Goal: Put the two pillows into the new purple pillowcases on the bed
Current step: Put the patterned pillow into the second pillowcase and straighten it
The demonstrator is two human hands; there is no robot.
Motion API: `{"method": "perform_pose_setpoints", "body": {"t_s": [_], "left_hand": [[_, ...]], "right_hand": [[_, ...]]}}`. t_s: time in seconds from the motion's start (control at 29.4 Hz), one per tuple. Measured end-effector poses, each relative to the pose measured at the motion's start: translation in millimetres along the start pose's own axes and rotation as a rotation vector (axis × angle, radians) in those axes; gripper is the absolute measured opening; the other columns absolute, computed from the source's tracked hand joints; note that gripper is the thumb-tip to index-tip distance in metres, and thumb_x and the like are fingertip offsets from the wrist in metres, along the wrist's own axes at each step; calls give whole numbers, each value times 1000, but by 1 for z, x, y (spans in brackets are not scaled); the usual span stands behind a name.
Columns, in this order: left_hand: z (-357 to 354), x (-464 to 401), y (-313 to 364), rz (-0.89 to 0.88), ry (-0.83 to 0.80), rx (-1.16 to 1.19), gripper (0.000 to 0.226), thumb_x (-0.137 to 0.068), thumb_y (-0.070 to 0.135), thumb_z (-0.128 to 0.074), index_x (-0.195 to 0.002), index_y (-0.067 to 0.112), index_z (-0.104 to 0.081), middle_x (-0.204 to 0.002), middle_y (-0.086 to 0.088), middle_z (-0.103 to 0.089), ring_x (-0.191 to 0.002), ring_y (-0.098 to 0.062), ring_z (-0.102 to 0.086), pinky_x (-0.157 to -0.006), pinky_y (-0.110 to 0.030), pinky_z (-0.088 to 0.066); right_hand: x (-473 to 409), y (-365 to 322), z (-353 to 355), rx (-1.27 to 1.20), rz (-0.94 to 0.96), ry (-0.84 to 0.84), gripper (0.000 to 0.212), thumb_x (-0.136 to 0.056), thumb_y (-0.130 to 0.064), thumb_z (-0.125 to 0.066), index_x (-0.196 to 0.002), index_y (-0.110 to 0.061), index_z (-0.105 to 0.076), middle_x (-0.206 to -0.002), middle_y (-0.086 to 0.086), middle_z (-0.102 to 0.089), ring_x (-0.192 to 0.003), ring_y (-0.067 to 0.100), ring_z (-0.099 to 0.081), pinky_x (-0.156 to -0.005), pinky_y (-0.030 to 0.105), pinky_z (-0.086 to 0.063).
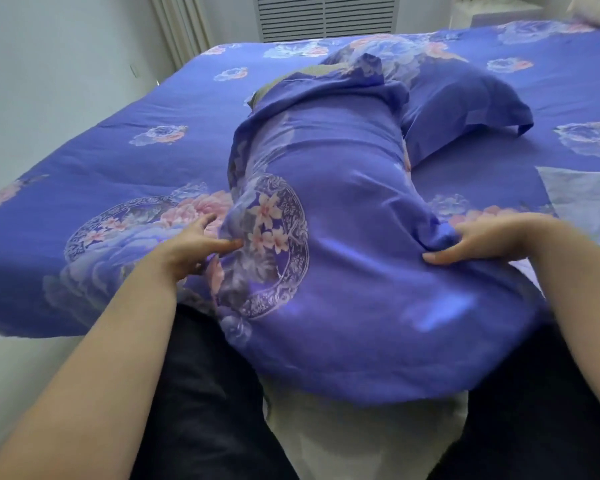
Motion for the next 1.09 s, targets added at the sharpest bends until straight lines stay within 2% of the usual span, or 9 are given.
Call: {"method": "perform_pose_setpoints", "body": {"t_s": [0.1, 0.17, 0.24, 0.34, 0.51, 0.75, 0.92, 1.02, 1.09], "left_hand": [[14, 2, 9, -218, 400, -472, 66, -54, 53, -79, -108, 19, -59, -117, -10, -56, -107, -27, -55, -87, -37, -46], [10, 15, 26, -459, 550, -479, 34, -69, 37, -79, -85, 15, -59, -91, -7, -60, -85, -25, -58, -76, -35, -44], [-2, 28, 33, -597, 520, -412, 25, -77, 32, -76, -75, 16, -56, -76, -3, -58, -65, -16, -53, -67, -32, -42], [-23, 37, 34, -688, 379, -567, 33, -70, 36, -80, -81, 16, -57, -83, -2, -57, -69, -16, -51, -66, -26, -37], [-30, 37, 36, -711, 396, -795, 32, -71, 31, -80, -80, 18, -52, -85, 2, -48, -77, -18, -47, -69, -30, -37], [-19, 42, 34, -594, 350, -549, 24, -72, 21, -80, -70, 11, -58, -71, 4, -58, -66, -16, -55, -57, -10, -37], [-13, 41, 39, -613, 513, -481, 18, -88, 21, -63, -79, 16, -48, -64, 0, -51, -57, -13, -44, -58, -29, -30], [-8, 25, 55, -550, 526, -149, 20, -95, 22, -52, -76, 22, -44, -63, -2, -47, -51, -16, -37, -49, -27, -31], [-8, 10, 66, -462, 408, 91, 26, -99, 21, -45, -73, 23, -44, -56, 5, -48, -46, -8, -40, -43, -20, -33]], "right_hand": [[-8, 2, 2, -158, 33, 181, 69, -68, -50, -78, -122, -20, -48, -108, 5, -57, -83, 19, -57, -63, 24, -48], [-15, -7, 15, -201, 229, 421, 95, -65, -35, -85, -142, -26, -30, -130, 8, -44, -111, 22, -50, -92, 30, -43], [-9, -21, 20, -106, 416, 578, 99, -62, -36, -85, -143, -35, -28, -144, 4, -29, -133, 23, -31, -110, 37, -29], [0, -40, 14, 97, 585, 701, 69, -69, -36, -79, -129, -32, -47, -138, 0, -35, -130, 23, -31, -108, 39, -31], [-5, -56, 4, 246, 613, 766, 19, -79, -28, -71, -92, -20, -60, -112, 1, -49, -106, 26, -47, -80, 44, -49], [-5, -49, 20, -87, 558, 667, 15, -83, -26, -69, -80, -20, -56, -93, -2, -54, -84, 18, -54, -80, 35, -45], [-8, -53, 26, -136, 463, 766, 17, -94, -27, -54, -92, -13, -45, -83, 5, -57, -77, 28, -48, -69, 37, -37], [-22, -66, 33, -178, 455, 784, 17, -97, -26, -48, -99, -11, -41, -85, 8, -53, -76, 28, -44, -68, 37, -34], [-37, -70, 44, -292, 443, 718, 16, -97, -26, -48, -101, -11, -44, -88, 9, -52, -80, 25, -45, -72, 35, -35]]}}
Point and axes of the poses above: each hand's wrist, its own x-axis away from the middle knuckle, its own z-axis out of the back of the hand, y = z × x, the point moved 5 cm from there along -x, towards the middle knuckle
